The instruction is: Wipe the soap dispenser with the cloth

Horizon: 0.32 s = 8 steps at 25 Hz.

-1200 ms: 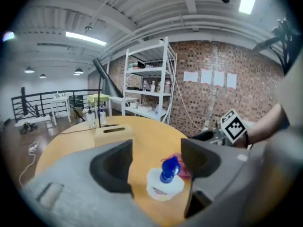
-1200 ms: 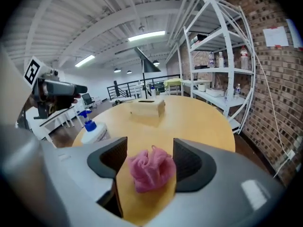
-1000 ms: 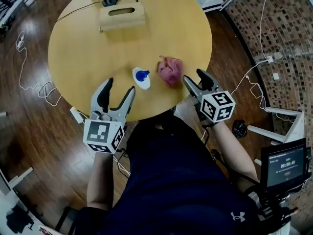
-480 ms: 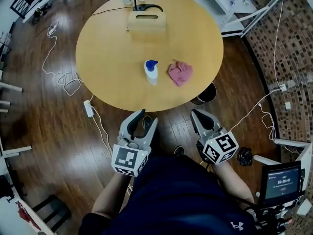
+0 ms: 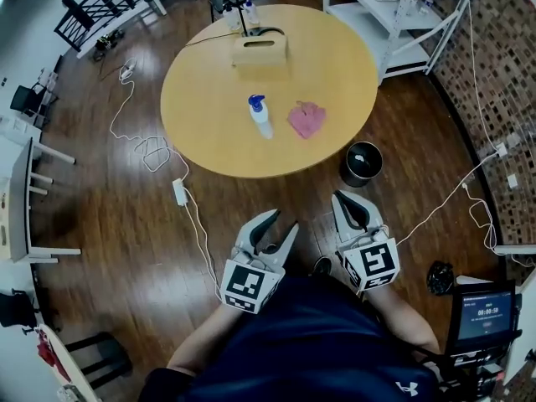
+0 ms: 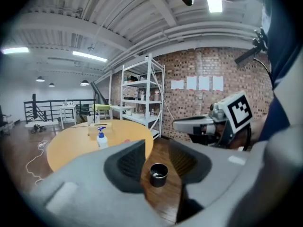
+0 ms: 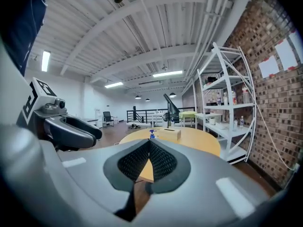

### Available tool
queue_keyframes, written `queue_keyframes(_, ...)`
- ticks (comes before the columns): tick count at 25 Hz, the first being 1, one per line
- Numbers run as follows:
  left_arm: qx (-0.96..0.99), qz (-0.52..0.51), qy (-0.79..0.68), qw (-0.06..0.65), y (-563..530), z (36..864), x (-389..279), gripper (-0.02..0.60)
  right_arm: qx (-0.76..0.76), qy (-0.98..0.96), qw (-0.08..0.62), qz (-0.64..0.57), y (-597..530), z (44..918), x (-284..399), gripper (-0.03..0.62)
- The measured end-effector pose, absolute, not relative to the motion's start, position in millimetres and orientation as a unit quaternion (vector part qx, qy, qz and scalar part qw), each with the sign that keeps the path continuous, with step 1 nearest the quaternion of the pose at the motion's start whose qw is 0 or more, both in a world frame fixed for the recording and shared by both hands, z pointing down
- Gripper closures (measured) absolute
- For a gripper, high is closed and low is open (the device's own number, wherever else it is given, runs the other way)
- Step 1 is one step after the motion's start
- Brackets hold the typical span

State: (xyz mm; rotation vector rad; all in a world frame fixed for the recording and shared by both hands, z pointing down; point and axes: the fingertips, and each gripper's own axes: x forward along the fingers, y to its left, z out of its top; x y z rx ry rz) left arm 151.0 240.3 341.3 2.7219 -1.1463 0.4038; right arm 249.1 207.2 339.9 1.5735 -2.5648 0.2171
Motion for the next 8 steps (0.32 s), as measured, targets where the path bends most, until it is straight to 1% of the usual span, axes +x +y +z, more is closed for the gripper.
queue_keyframes(3, 0.919, 0.131, -0.367, 0.060, 240, 333, 157, 0.426, 0.527, -0.846, 0.061, 0.055, 207, 332, 250, 0.583)
queue_keyframes(8, 0.917, 0.116, -0.379, 0.052, 230, 313, 149, 0.431, 0.532, -0.843, 0.056, 0.056, 205, 321, 251, 0.583)
